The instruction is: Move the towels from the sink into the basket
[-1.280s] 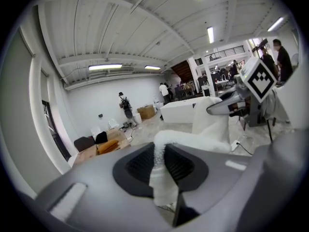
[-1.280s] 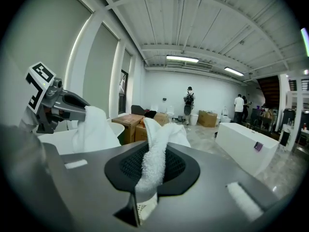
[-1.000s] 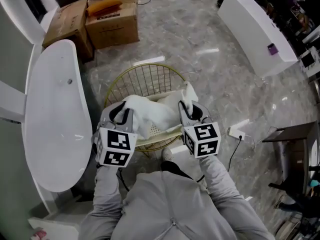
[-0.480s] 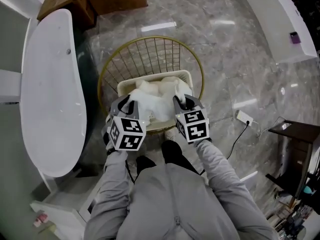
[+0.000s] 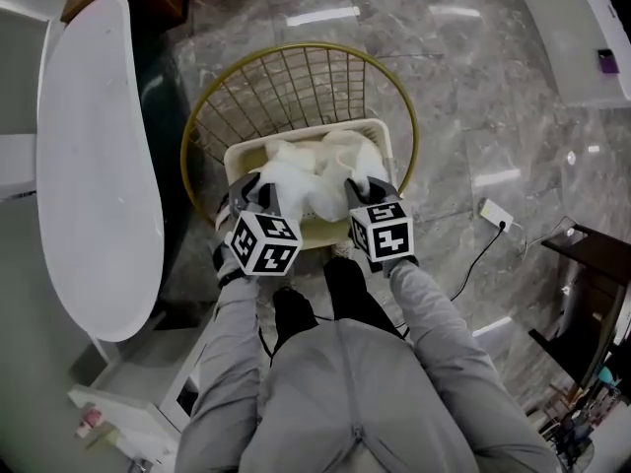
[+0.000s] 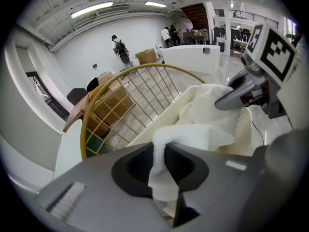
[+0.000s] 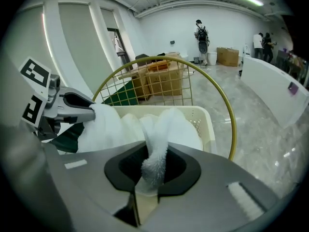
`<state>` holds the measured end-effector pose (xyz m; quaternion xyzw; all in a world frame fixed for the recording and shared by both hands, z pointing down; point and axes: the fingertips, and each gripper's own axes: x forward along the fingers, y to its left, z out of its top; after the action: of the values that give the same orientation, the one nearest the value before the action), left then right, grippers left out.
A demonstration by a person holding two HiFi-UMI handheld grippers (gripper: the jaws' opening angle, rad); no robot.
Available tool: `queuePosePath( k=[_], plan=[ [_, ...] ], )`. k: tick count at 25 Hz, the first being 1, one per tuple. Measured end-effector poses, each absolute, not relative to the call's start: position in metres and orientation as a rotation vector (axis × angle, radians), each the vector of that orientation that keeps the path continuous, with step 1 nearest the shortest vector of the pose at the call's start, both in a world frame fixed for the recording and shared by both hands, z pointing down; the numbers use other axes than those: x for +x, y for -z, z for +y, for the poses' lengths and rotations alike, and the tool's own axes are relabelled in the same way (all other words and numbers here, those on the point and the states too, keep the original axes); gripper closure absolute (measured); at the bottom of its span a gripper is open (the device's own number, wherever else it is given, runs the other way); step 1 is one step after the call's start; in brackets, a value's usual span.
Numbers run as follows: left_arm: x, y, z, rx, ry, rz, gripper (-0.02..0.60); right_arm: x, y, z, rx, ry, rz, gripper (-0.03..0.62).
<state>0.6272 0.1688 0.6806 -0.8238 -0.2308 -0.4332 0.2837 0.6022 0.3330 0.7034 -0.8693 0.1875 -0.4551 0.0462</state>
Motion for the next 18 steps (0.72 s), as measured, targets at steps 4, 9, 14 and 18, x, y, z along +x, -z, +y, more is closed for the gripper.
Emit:
queuePosePath(
  k=[4,9,14,18],
  plan=[
    [0.628,-0.698,0.170,-2.179,1.201,-0.613,0.462,0.604,-0.722,0.334,-2.604,1.451,0.594,0.549],
    [0.632,-0.714,0.168,-2.164,1.241,-0.601,0.462,0.605,-0.736,0.335,-2.567,1.517,0.611,0.548],
    [0.634,-0.716,0.166,-2.178,1.258,-0.596,0.462,0.606,-0.738,0.332,-2.559,1.536,0.627,0.548],
    [0.634,-0.712,0.165,-2.199,1.258,-0.599,0.455,0.606,-0.736,0.332,-2.570,1.537,0.622,0.545]
  ],
)
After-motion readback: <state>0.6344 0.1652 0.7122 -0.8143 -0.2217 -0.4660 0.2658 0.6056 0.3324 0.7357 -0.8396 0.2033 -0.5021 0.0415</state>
